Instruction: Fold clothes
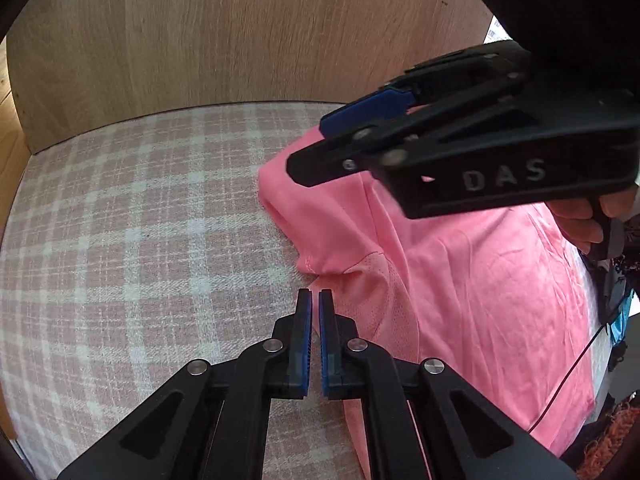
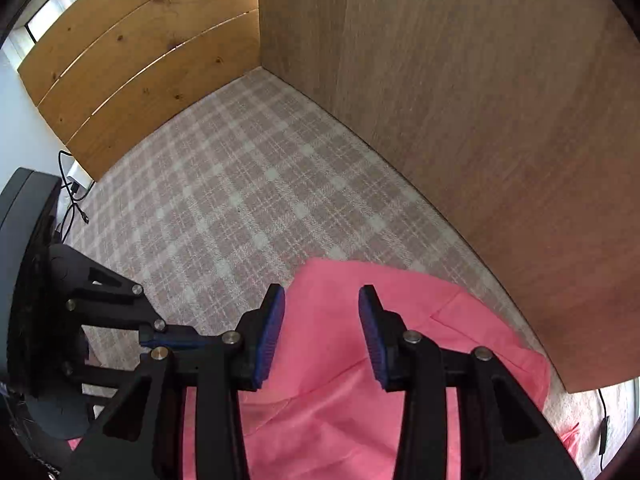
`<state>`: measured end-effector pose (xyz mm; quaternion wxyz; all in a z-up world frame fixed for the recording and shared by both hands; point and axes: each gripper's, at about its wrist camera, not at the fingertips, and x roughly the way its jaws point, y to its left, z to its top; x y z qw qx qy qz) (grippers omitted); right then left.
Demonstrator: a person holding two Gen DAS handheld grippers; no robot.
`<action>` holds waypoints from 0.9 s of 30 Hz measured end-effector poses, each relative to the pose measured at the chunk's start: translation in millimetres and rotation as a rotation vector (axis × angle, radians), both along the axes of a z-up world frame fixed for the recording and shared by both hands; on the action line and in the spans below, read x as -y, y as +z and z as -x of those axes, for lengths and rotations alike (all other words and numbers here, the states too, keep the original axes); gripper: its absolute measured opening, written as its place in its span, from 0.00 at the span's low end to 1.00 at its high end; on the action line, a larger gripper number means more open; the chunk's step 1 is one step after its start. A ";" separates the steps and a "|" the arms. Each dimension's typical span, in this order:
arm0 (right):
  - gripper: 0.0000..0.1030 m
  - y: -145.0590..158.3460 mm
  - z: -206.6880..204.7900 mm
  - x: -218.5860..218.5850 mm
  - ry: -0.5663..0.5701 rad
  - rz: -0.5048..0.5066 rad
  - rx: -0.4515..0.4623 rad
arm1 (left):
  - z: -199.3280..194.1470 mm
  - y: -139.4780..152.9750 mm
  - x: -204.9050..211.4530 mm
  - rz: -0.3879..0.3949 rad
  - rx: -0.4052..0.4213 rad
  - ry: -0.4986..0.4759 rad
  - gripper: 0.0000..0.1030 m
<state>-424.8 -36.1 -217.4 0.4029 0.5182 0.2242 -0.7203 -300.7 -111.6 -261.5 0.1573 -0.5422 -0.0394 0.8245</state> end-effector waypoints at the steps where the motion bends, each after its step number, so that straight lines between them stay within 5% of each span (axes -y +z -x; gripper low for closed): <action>1: 0.37 -5.0 2.4 8.2 0.008 -0.026 0.005 | -1.4 0.4 6.9 -0.009 -0.002 0.003 0.02; 8: 0.33 -33.5 13.0 22.8 0.029 -0.173 0.045 | 16.4 -12.8 -34.0 0.002 -0.007 -0.050 0.03; 9: 0.26 -35.3 14.8 20.2 0.024 -0.181 0.052 | 16.0 -12.5 -35.0 -0.004 -0.017 -0.057 0.00; 10: 0.03 -34.6 17.4 15.6 0.014 -0.165 0.066 | 15.9 -12.5 -34.6 -0.007 -0.021 -0.053 0.00; 18: 0.04 10.3 20.3 -32.1 -0.054 0.140 0.038 | -13.7 17.0 6.5 0.000 -0.150 0.148 0.00; 22: 0.04 -3.4 21.7 -22.3 -0.032 -0.003 -0.013 | 10.6 -0.8 -0.4 -0.015 -0.063 0.076 0.00; 27: 0.04 -7.6 23.6 -14.6 -0.030 -0.010 0.008 | 49.9 -31.4 -52.8 0.058 -0.038 -0.037 0.19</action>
